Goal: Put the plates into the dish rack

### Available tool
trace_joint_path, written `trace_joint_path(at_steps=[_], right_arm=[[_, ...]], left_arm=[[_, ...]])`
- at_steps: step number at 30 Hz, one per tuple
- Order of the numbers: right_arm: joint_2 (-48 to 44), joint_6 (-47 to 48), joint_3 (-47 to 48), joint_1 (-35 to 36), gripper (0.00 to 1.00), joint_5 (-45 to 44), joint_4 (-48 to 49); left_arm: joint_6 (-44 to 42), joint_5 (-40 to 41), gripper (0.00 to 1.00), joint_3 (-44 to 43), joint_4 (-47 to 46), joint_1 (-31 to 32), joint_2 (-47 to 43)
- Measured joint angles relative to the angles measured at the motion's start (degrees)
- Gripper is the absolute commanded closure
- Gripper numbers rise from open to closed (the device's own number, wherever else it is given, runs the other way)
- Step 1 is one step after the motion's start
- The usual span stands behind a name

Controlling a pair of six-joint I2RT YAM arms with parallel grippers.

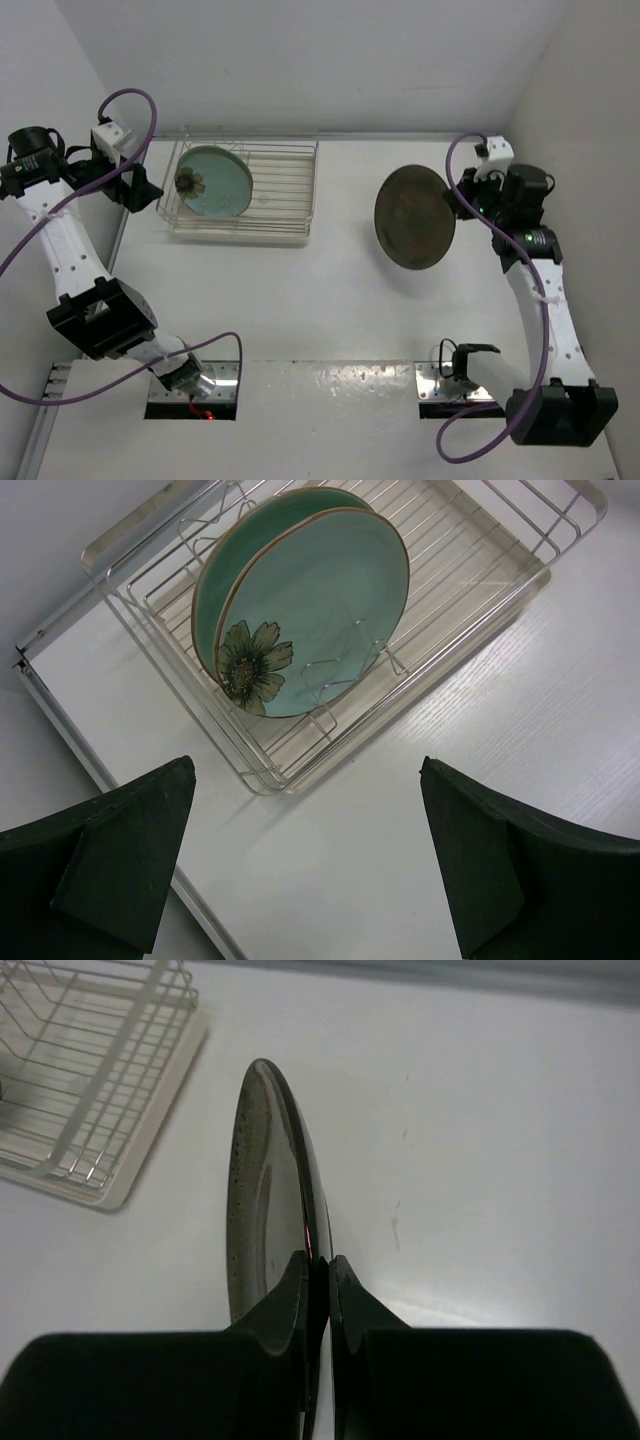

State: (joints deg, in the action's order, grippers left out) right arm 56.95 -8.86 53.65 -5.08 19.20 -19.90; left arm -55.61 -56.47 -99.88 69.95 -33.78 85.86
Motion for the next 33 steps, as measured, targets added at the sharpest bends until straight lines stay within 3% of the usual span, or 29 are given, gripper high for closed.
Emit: trace_joint_path(at_steps=[5, 9, 17, 27, 33], right_arm=[[5.4, 4.3, 10.5, 5.1, 1.0, -1.9, 1.1], [6.3, 4.7, 9.4, 8.2, 1.0, -2.5, 4.5], [10.1, 6.3, 8.4, 13.8, 1.0, -4.3, 1.0], [10.5, 8.7, 8.5, 20.6, 1.0, -5.2, 0.8], [9.9, 9.2, 7.4, 24.4, 1.0, -3.9, 2.0]], left_arm=[[0.7, 0.2, 0.0, 0.4, -0.9, 0.0, 0.0], [0.9, 0.6, 0.0, 1.2, -1.1, -0.2, 0.0], [-1.4, 1.2, 0.04, 1.1, 1.4, 2.5, 0.7], [5.0, 7.6, 0.01, -3.6, -2.7, 34.9, 8.0], [7.5, 9.4, 0.01, -11.0, -11.4, 49.2, 10.7]])
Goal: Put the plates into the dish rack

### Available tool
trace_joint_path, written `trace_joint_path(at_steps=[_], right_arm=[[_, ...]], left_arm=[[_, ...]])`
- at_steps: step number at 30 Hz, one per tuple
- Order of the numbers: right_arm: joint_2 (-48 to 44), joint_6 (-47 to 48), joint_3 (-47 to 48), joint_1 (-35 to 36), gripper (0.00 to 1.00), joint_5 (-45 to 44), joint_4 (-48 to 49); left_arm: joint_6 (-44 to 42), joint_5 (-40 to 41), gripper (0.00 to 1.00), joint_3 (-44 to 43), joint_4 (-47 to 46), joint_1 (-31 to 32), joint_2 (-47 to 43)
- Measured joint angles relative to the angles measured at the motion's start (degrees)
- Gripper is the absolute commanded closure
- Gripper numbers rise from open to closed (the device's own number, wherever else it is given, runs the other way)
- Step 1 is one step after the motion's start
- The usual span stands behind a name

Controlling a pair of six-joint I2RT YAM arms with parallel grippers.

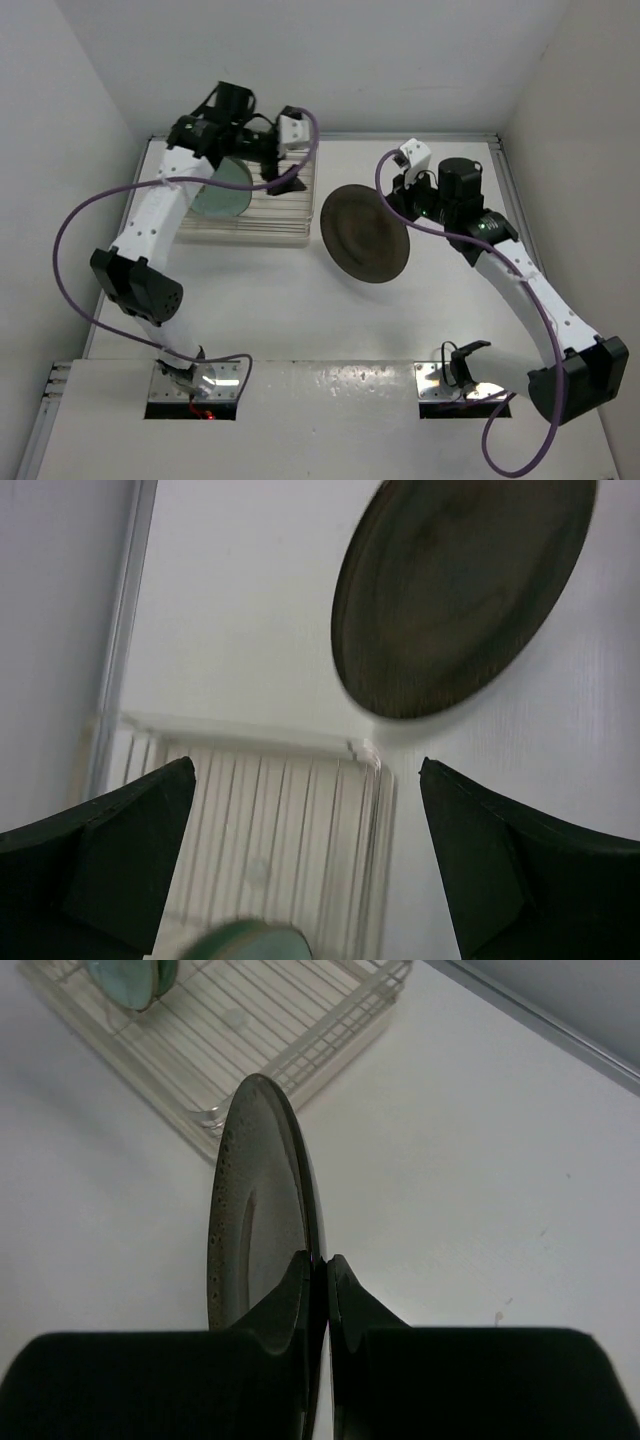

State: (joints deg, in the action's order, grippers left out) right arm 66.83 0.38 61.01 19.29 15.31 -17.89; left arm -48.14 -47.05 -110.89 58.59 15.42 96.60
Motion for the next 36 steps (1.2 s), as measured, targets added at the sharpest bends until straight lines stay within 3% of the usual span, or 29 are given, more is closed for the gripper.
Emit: trace_joint_path(at_steps=[4, 7, 15, 17, 20, 23, 26, 27, 28, 29, 36], right_arm=[[-1.6, 0.1, -3.5, 2.4, 1.0, 2.7, 3.3], [-1.6, 0.1, -4.9, 3.9, 1.0, 4.9, 4.6], [-1.6, 1.4, -5.4, 6.4, 1.0, 7.7, 7.0], [-1.6, 1.8, -5.4, 6.5, 1.0, 7.9, 7.6], [-1.6, 2.5, -5.4, 6.8, 1.0, 7.8, 8.4], [-1.6, 3.0, -5.5, 6.8, 1.0, 7.8, 9.2], [-1.5, 3.3, -5.9, 6.9, 1.0, 7.8, 9.7], [-1.6, 3.3, -6.0, 6.9, 1.0, 7.9, 9.7], [-1.6, 3.2, -6.2, 7.0, 1.0, 8.3, 9.7], [-1.7, 3.5, -6.4, 7.1, 1.0, 9.1, 9.2], [-1.9, 4.6, -7.4, 7.6, 0.98, 9.2, 11.4]], left_arm=[[-0.3, -0.9, 0.01, -4.6, -4.0, 10.5, 4.6], [-1.4, -1.1, 0.01, -4.8, -4.7, 14.9, 8.0], [-4.4, 0.3, 0.01, -4.5, -3.7, 17.3, 11.8], [-5.4, 1.3, 0.08, -3.8, -3.4, 17.8, 11.8], [-6.7, 2.1, 0.28, -1.6, -2.3, 19.2, 11.8], [-7.3, 2.4, 0.38, -0.4, -0.9, 20.1, 11.8], [-7.8, 2.4, 0.63, -0.3, 0.4, 20.6, 11.8], [-8.1, 2.4, 0.86, -0.3, 0.7, 20.6, 11.8], [-8.5, 2.9, 0.96, -0.3, 0.5, 20.6, 11.8], [-7.8, 2.5, 1.0, -0.4, 1.8, 20.5, 11.8], [-7.3, 5.0, 1.0, -2.7, 4.4, 20.5, 11.9]])
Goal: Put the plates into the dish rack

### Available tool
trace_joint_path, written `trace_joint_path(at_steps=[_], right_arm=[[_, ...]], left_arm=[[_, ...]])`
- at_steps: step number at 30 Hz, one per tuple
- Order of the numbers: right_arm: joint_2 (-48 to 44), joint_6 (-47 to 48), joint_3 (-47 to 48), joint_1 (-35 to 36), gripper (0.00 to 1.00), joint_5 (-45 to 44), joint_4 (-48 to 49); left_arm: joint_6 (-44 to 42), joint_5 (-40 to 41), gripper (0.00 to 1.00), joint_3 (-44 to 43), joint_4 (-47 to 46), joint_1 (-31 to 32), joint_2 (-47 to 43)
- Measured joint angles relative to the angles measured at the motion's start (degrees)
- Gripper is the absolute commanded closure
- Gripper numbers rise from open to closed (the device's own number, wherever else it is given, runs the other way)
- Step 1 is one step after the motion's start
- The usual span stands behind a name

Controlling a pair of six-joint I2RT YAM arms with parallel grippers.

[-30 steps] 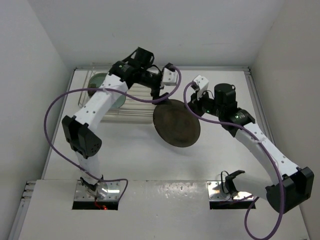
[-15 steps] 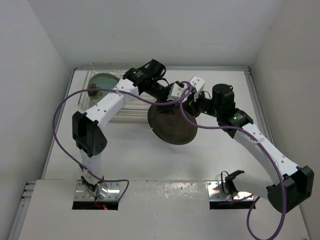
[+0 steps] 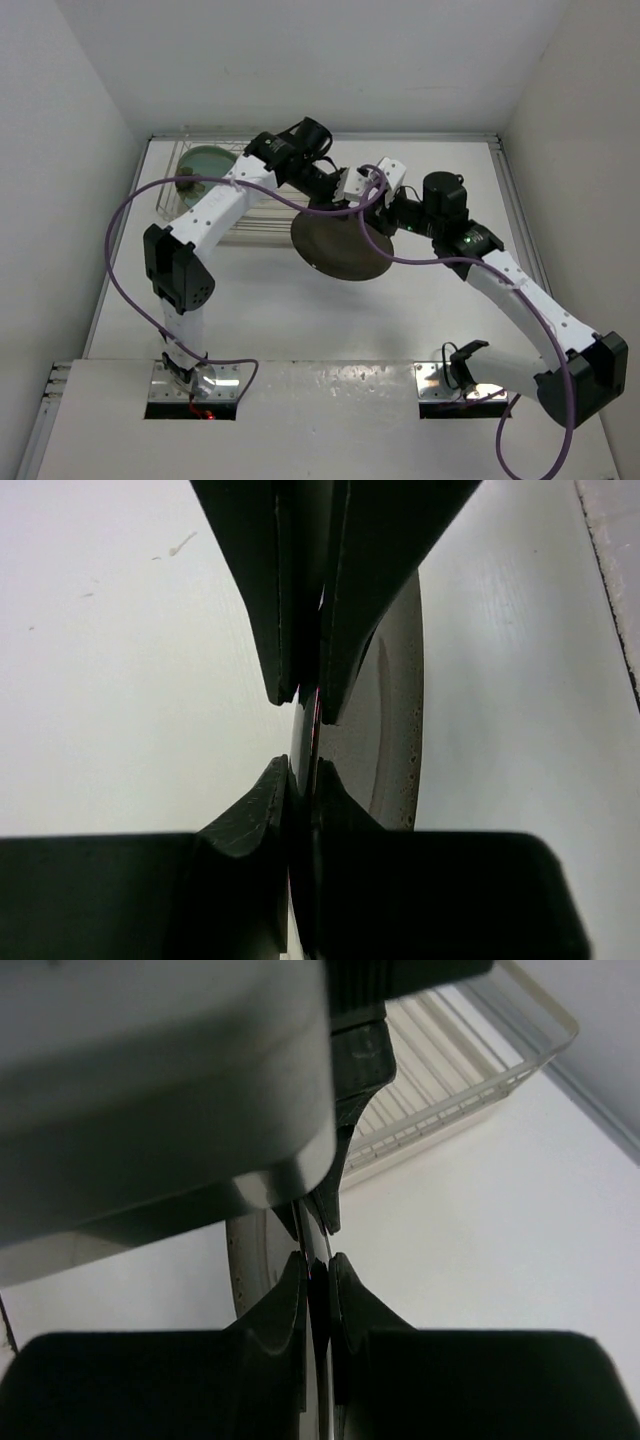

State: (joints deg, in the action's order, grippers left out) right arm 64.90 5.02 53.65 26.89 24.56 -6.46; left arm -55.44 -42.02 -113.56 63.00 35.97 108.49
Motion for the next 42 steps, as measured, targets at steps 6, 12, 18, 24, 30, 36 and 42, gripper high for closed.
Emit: trace_joint_path(at_steps=[6, 12, 18, 24, 30, 36, 42], right_arm=[[-4.4, -1.3, -0.1, 0.0, 0.0, -0.5, 5.4], [-14.9, -1.5, 0.0, -0.1, 0.0, -2.4, 8.3], [-20.3, -1.1, -0.1, -0.1, 0.0, -4.7, 8.7], [-19.9, -1.7, -2.6, -0.1, 0.0, -5.0, 10.3], [-15.5, -2.7, -3.8, -0.1, 0.0, -4.4, 10.6], [-14.6, -3.3, -4.0, -0.1, 0.0, -4.3, 10.7], [-12.5, -5.2, -4.0, -0.1, 0.0, -4.3, 11.1]], left_arm=[[1.1, 6.8, 1.0, -8.4, 3.5, 0.6, 0.2], [-2.6, 16.0, 1.0, -14.8, 7.4, -0.1, -2.0], [-6.9, 17.7, 1.0, -14.7, 11.2, -8.5, -11.8], [-10.4, 16.9, 1.0, -14.8, 9.6, -24.9, -20.0], [-13.4, 9.2, 1.0, -14.9, 9.9, -39.3, -17.1], [-19.2, 2.6, 1.0, -14.7, 13.5, -45.4, -10.1], [-24.1, -3.4, 1.0, -14.4, 15.9, -47.7, -7.0]])
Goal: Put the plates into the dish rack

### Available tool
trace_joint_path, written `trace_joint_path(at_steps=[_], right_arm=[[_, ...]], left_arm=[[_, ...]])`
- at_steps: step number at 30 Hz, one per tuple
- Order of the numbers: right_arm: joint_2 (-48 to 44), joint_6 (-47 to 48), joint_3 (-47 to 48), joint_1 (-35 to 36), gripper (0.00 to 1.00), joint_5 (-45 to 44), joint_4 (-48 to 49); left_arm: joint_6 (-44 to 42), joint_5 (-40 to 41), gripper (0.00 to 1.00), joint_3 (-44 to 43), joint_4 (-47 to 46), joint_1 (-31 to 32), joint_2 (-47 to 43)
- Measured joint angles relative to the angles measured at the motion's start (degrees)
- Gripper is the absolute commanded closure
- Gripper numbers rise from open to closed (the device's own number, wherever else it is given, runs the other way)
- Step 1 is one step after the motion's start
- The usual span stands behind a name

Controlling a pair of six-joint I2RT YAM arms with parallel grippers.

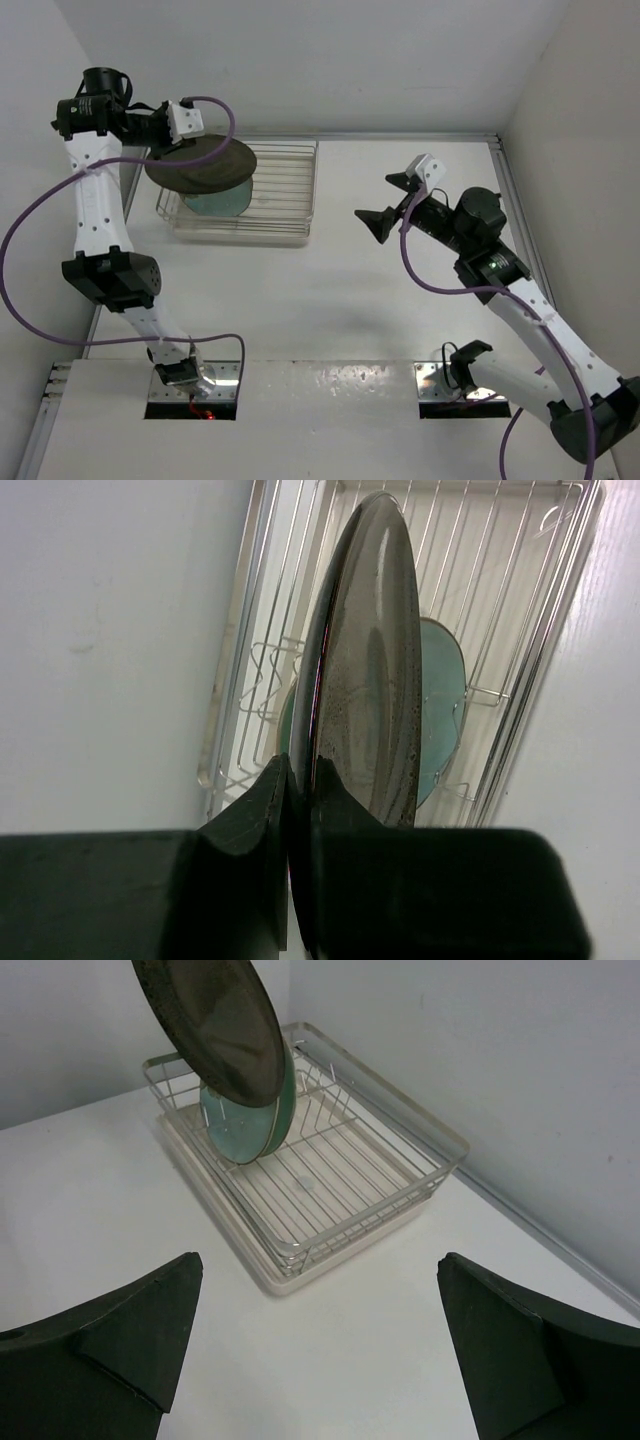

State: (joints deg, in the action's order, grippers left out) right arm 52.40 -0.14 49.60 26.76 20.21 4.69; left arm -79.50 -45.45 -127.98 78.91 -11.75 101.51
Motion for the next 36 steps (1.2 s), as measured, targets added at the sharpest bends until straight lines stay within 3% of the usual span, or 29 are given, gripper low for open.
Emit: trace_joint_path(at_steps=[19, 36], right_arm=[[10.0, -2.3, 4.6, 5.9, 0.0, -2.3, 0.2], [10.8, 1.3, 6.3, 9.1, 0.0, -5.1, -0.9]], left_arm=[[-3.8, -12.6, 1.0, 3.5, 0.2, -5.0, 3.0], [-6.4, -16.3, 1.0, 10.4, -0.7, -7.9, 2.9]])
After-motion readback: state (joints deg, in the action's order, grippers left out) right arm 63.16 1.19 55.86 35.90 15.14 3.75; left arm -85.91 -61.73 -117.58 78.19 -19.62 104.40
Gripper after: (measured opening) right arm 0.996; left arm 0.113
